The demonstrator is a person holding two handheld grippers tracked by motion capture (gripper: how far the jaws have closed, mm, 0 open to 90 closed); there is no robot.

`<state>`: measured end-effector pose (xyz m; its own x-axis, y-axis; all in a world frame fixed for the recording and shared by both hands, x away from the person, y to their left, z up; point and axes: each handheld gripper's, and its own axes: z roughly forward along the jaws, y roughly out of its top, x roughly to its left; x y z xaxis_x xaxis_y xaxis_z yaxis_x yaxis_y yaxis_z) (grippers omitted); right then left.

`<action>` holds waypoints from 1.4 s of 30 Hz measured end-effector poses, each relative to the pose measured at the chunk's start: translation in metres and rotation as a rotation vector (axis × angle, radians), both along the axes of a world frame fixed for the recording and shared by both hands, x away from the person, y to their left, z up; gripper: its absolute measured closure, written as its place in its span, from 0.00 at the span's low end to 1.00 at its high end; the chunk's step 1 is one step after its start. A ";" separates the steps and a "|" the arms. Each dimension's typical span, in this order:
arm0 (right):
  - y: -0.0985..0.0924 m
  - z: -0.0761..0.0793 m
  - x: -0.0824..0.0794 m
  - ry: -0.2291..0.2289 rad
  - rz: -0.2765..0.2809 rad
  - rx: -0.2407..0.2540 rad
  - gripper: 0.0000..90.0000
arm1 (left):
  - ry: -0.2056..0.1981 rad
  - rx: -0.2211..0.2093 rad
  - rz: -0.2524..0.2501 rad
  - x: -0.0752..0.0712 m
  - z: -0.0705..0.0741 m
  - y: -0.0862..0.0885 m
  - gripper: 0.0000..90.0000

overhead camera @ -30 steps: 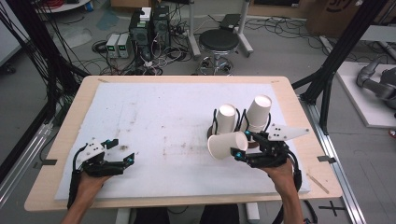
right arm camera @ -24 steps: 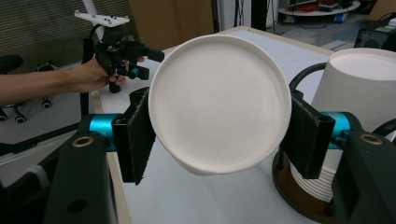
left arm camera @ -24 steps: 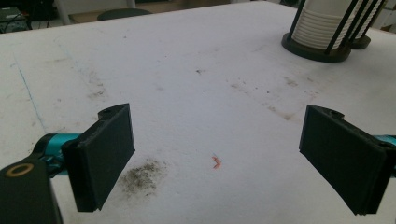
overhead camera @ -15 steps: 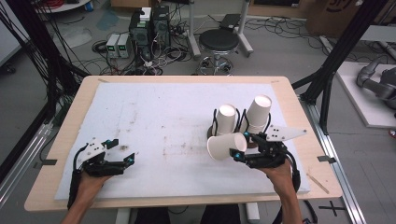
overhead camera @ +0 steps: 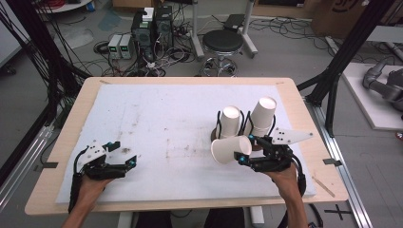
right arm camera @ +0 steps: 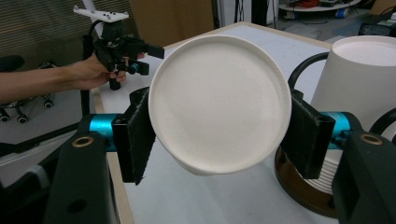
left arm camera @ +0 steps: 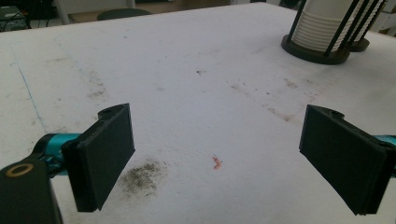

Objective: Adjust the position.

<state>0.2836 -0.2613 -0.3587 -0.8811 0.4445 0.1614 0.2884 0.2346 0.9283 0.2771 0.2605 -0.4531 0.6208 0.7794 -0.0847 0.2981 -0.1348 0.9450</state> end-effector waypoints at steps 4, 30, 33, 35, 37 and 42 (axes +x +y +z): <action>0.001 0.001 0.000 -0.002 0.001 -0.001 0.38 | -0.001 -0.004 -0.001 0.000 0.000 0.000 0.11; 0.010 0.006 0.011 0.002 0.042 -0.021 0.38 | -0.025 -0.049 -0.178 0.012 0.034 -0.007 0.10; 0.012 0.005 0.013 0.002 0.052 -0.025 0.38 | -0.010 -0.055 -0.216 0.014 0.038 -0.009 0.10; 0.014 0.004 0.014 0.010 0.057 -0.025 0.38 | -0.006 -0.059 -0.242 0.015 0.042 -0.010 0.10; 0.016 0.004 0.016 0.012 0.064 -0.026 0.38 | -0.008 -0.052 -0.271 0.016 0.045 -0.012 0.10; 0.025 0.004 0.021 0.008 0.086 -0.031 0.38 | 0.002 -0.031 -0.347 0.018 0.053 -0.020 0.10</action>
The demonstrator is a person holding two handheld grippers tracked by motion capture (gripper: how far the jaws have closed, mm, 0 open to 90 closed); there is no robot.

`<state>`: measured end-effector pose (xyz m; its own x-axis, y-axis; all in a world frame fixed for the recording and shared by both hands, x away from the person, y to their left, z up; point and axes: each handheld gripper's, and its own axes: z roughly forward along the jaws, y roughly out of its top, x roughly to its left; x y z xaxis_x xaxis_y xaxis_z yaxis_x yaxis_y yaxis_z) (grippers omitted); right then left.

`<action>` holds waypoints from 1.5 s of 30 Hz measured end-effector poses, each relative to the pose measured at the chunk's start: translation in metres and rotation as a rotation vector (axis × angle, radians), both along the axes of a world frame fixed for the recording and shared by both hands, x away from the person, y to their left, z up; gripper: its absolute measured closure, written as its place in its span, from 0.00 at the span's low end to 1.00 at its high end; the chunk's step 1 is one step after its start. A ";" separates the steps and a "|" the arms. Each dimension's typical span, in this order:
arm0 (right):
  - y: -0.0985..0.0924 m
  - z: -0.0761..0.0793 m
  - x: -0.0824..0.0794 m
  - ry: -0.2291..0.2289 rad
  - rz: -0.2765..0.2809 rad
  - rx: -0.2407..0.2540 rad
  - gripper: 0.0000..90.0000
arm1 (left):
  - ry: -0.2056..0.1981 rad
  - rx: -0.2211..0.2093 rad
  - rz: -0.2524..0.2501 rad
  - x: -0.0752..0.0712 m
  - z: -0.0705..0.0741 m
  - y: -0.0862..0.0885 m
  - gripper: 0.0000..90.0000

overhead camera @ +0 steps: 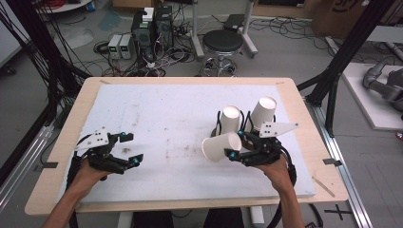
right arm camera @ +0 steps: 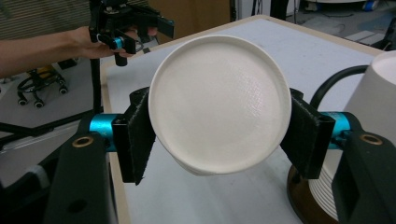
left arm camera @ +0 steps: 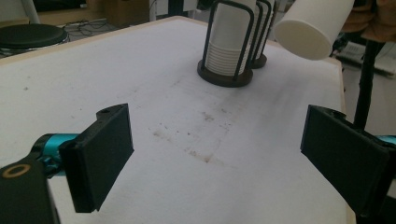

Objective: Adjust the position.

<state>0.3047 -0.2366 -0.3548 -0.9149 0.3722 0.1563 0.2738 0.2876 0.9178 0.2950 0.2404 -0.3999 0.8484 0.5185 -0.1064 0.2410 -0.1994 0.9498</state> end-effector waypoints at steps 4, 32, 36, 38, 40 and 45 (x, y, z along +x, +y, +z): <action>0.008 0.002 0.004 -0.001 0.021 -0.004 0.38 | -0.008 -0.006 -0.024 0.002 0.006 -0.006 0.10; 0.068 0.008 0.019 0.016 0.162 -0.029 0.38 | 0.003 -0.036 -0.305 0.021 0.012 -0.045 0.11; 0.074 0.007 0.021 0.015 0.178 -0.031 0.38 | 0.016 -0.032 -0.333 0.024 0.013 -0.055 0.10; 0.075 0.007 0.022 0.015 0.180 -0.032 0.38 | 0.022 -0.036 -0.351 0.026 0.014 -0.060 0.09; 0.076 0.007 0.022 0.023 0.183 -0.030 0.38 | 0.024 -0.029 -0.367 0.027 0.016 -0.066 0.08; 0.076 0.006 0.022 0.025 0.188 -0.024 0.38 | 0.034 -0.030 -0.417 0.032 0.019 -0.079 0.08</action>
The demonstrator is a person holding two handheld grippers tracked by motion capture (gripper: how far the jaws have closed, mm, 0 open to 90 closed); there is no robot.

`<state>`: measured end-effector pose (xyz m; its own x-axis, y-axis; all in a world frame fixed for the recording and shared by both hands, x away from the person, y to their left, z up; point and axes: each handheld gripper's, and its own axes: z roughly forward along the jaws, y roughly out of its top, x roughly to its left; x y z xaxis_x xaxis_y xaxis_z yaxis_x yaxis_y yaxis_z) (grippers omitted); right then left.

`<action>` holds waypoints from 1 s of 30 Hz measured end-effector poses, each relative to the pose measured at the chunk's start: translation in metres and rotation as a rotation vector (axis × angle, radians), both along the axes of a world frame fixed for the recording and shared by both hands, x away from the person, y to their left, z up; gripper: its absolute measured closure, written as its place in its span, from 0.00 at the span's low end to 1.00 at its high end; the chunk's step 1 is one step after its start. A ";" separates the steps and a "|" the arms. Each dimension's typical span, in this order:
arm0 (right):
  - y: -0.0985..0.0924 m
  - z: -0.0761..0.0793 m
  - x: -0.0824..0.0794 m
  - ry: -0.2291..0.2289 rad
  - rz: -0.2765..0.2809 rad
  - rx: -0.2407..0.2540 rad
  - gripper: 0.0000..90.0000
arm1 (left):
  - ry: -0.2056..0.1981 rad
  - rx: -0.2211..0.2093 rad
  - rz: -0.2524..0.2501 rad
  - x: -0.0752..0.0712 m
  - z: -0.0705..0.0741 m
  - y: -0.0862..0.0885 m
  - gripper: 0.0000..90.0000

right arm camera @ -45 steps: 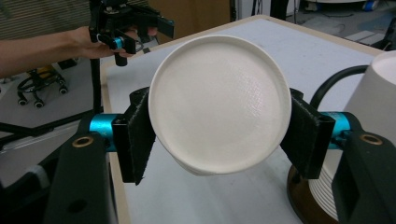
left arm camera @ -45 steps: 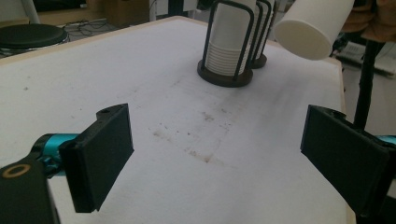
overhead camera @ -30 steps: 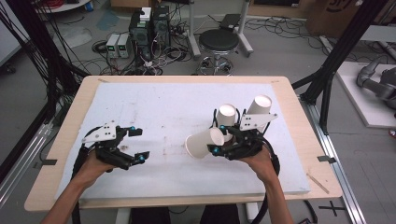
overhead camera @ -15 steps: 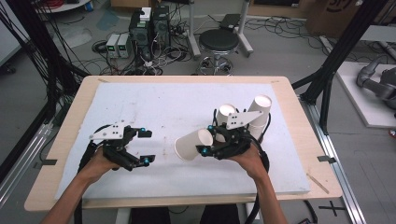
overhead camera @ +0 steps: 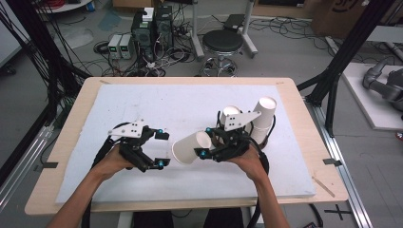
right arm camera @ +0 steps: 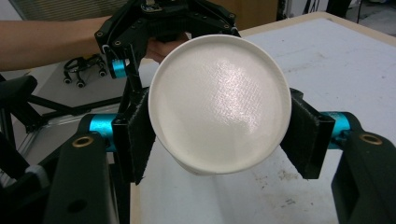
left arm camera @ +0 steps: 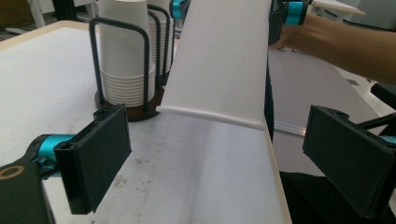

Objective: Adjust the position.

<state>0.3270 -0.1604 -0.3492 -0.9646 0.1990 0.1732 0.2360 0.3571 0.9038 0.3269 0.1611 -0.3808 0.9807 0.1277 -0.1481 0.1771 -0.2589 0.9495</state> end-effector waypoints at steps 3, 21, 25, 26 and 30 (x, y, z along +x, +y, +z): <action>0.000 -0.001 0.000 0.001 0.006 0.001 0.38 | 0.005 0.001 -0.019 0.002 0.001 -0.006 0.08; 0.009 -0.003 0.002 0.010 0.043 0.036 0.38 | 0.020 0.044 -0.084 0.009 0.000 -0.032 0.08; 0.012 -0.003 0.002 0.007 0.051 0.041 0.38 | 0.027 0.038 -0.088 0.009 -0.001 -0.036 0.08; 0.013 -0.003 0.001 0.010 0.052 0.039 0.38 | 0.031 0.036 -0.091 0.009 -0.001 -0.036 0.08; 0.016 -0.004 0.001 0.005 0.058 0.045 0.38 | 0.037 0.040 -0.094 0.011 -0.001 -0.037 0.08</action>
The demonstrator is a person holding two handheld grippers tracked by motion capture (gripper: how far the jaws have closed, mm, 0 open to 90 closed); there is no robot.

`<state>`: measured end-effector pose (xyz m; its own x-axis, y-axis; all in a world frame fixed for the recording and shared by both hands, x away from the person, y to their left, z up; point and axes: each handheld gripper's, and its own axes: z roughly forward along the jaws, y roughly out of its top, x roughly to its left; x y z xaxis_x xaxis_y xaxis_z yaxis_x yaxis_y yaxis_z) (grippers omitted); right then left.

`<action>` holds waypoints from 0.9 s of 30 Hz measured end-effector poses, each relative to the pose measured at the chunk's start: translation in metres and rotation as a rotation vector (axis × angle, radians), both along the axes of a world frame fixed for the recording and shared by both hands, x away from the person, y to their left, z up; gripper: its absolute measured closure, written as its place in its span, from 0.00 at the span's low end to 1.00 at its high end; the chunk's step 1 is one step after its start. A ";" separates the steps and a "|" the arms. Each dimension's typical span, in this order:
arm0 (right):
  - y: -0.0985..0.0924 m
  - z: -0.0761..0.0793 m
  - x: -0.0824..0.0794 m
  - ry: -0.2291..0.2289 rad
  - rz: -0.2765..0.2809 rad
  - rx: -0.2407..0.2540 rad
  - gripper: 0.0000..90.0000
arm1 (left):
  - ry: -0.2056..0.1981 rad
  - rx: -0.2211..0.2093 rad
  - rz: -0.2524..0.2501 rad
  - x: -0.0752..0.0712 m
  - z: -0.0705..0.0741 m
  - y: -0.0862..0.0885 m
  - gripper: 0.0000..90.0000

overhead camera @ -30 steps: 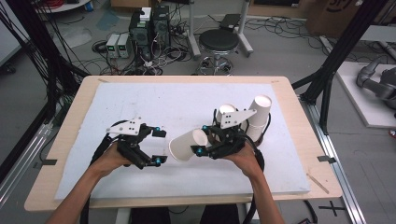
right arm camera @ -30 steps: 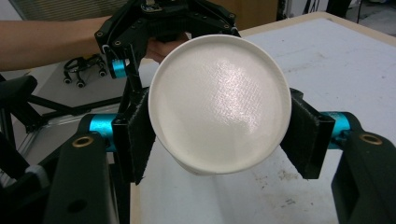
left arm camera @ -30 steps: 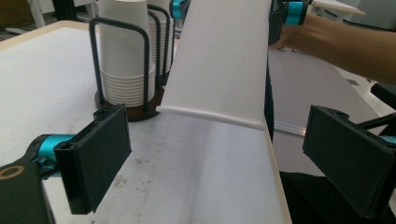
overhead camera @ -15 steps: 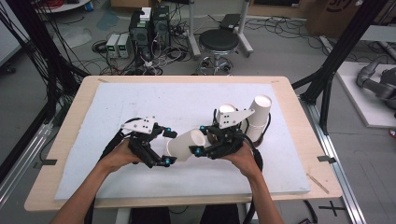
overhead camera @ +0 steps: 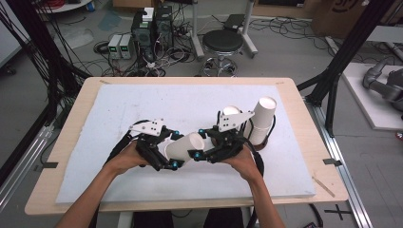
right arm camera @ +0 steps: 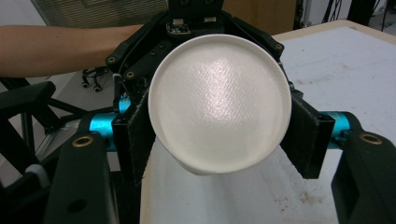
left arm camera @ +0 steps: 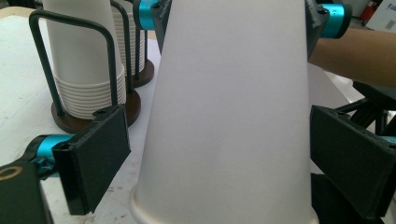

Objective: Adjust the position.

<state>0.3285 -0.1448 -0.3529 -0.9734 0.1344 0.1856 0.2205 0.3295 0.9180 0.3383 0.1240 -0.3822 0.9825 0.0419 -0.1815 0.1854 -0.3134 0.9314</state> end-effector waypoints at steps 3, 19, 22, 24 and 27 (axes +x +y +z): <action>0.000 0.000 0.000 0.009 0.005 0.006 0.38 | 0.016 -0.007 -0.004 0.002 -0.001 0.000 0.09; 0.003 0.000 -0.001 -0.004 0.013 0.015 0.38 | 0.032 0.017 -0.024 0.003 -0.002 -0.001 0.16; 0.003 0.000 -0.001 -0.003 0.015 0.014 0.38 | 0.026 0.021 -0.022 0.002 -0.002 -0.001 0.16; 0.003 0.000 -0.002 0.002 0.015 0.008 0.38 | 0.022 0.025 -0.030 0.001 -0.002 -0.001 0.19; 0.003 0.000 -0.001 0.000 0.013 0.010 0.38 | 0.005 0.028 -0.037 0.000 -0.001 -0.001 0.25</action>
